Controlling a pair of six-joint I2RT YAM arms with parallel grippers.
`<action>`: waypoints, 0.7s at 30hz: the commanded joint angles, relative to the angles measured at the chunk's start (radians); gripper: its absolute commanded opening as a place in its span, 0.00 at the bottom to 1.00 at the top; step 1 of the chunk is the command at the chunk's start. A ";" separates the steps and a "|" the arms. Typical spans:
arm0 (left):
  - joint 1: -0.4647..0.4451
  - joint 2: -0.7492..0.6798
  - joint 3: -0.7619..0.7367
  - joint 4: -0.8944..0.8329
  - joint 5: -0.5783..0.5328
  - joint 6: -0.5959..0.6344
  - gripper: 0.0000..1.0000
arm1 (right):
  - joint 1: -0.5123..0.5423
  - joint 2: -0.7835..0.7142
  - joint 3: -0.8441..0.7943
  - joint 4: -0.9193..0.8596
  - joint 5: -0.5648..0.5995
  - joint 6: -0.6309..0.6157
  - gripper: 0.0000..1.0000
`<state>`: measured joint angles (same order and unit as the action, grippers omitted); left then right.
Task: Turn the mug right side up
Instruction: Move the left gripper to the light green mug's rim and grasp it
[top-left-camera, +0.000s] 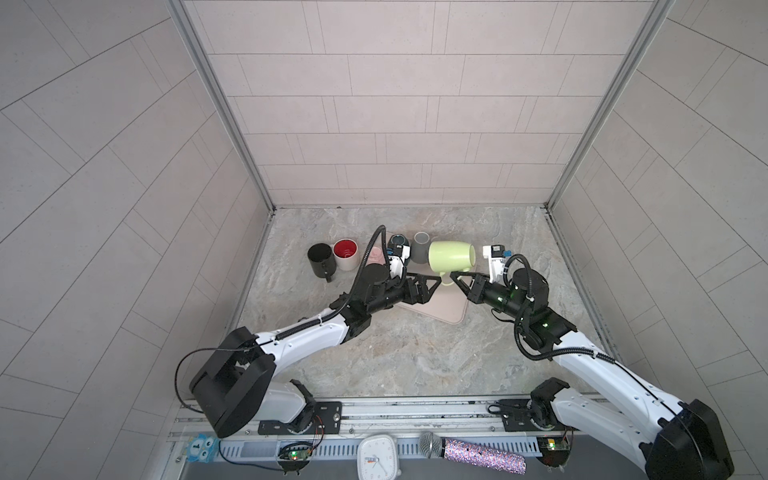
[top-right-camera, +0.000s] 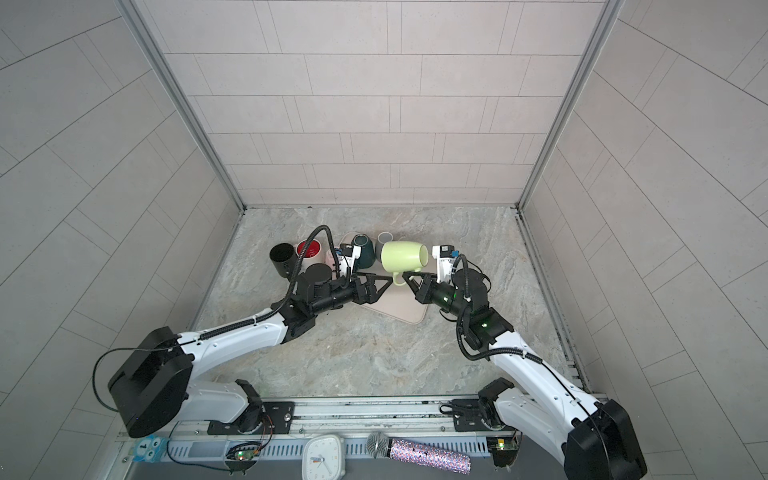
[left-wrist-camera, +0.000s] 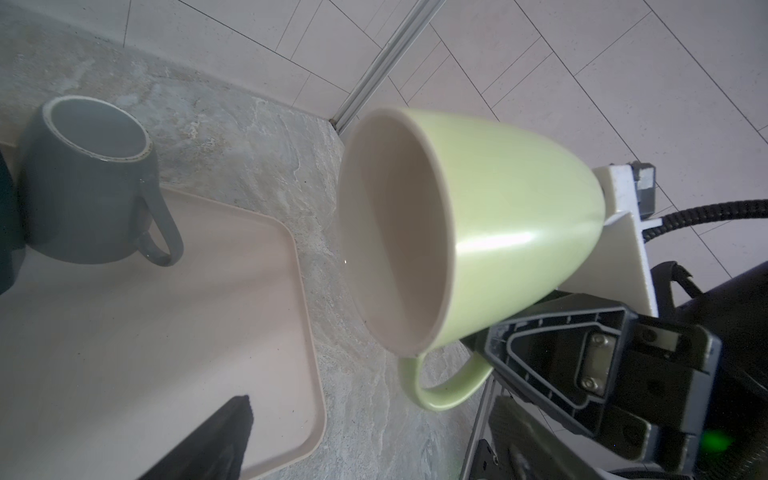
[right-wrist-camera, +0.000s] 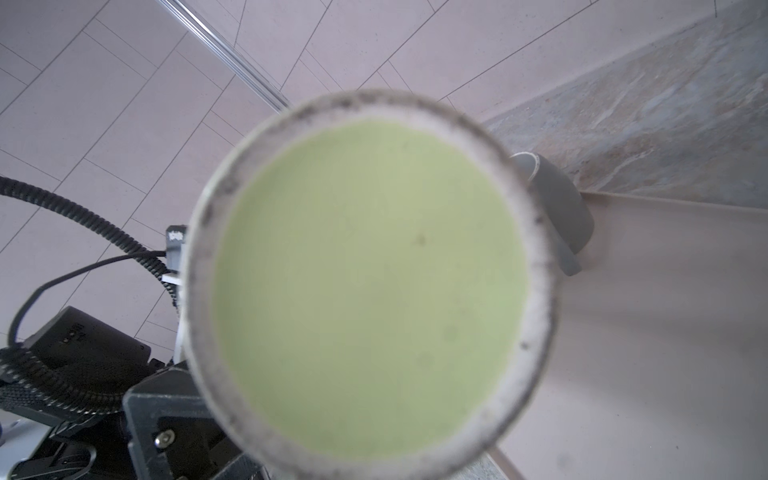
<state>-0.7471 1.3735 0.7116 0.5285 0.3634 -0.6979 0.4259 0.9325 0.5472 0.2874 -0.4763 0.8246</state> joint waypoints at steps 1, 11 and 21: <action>-0.013 0.015 0.041 0.051 0.013 -0.009 0.93 | -0.003 -0.036 0.002 0.148 -0.019 0.035 0.00; -0.028 0.077 0.083 0.078 0.028 -0.022 0.86 | -0.004 -0.035 -0.020 0.190 -0.041 0.062 0.00; -0.034 0.125 0.108 0.135 0.057 -0.060 0.67 | -0.005 -0.050 -0.032 0.206 -0.040 0.073 0.00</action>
<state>-0.7731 1.4879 0.7841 0.5980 0.3988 -0.7460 0.4244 0.9249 0.4988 0.3584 -0.5053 0.8879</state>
